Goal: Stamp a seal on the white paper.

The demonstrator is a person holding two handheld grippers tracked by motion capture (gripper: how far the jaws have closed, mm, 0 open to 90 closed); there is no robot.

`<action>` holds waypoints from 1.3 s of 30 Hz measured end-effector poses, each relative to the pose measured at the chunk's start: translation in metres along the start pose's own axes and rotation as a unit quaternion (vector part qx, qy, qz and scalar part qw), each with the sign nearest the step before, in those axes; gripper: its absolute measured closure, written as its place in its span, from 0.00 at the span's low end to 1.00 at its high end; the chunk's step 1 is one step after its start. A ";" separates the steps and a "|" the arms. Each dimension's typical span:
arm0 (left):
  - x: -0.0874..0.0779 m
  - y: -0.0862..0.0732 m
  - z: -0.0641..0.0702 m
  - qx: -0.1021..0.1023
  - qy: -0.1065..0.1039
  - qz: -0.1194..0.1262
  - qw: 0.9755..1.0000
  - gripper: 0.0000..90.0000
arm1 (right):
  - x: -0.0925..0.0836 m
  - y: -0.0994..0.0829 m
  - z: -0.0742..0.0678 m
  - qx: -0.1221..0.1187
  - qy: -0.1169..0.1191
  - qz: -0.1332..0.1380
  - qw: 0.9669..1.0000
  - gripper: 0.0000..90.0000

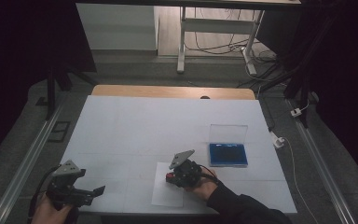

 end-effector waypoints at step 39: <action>-0.001 -0.001 -0.001 -0.004 -0.003 0.004 1.000 0.02 | -0.023 0.006 0.004 0.006 -0.026 0.043 0.999 0.88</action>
Point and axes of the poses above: each handheld gripper's, and its own axes: x roughly forward along the jaws, y roughly out of its top, z roughly to its right, the point moved 2 cm from there along x, roughly forward along the jaws, and after that the axes turned 13 degrees about -x, right-handed, at the moved point
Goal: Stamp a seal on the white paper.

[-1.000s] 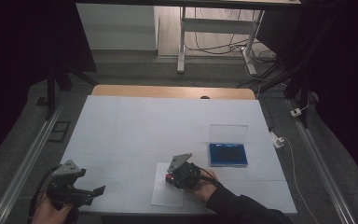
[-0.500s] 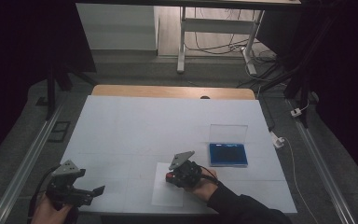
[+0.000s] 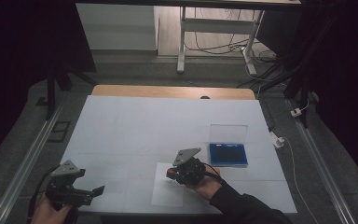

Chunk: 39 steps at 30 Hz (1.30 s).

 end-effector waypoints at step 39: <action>-0.001 0.000 0.000 0.000 -0.002 0.001 1.000 0.02 | -0.058 -0.039 0.044 0.062 -0.084 0.004 0.995 0.88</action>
Point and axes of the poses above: each handheld gripper's, and its own axes: x roughly forward along the jaws, y roughly out of its top, z roughly to its right, the point moved 2 cm from there along x, roughly forward along the jaws, and after that the axes turned 13 degrees about -x, right-handed, at the moved point
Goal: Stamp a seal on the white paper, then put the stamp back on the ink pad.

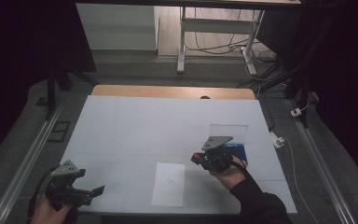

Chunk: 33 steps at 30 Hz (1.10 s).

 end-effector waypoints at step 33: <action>-0.001 0.000 -0.001 -0.001 -0.004 0.002 1.000 0.02 | -0.031 -0.042 0.047 0.077 -0.065 -0.017 0.995 0.88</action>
Point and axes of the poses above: each handheld gripper's, and its own axes: x roughly forward along the jaws, y roughly out of its top, z roughly to its right, the point moved 2 cm from there along x, roughly forward along the jaws, and after that the axes turned 13 degrees about -x, right-handed, at the moved point
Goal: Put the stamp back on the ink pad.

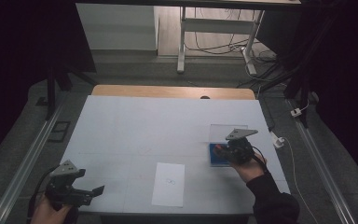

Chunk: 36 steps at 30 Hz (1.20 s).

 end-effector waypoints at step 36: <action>0.000 0.000 0.000 -0.001 0.000 0.000 1.000 0.02 | 0.004 -0.032 0.035 0.048 -0.028 -0.045 0.997 0.88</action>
Point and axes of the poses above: each handheld gripper's, and its own axes: x roughly forward along the jaws, y roughly out of its top, z roughly to its right, the point moved 2 cm from there along x, roughly forward along the jaws, and after that the axes turned 13 degrees about -x, right-handed, at the moved point
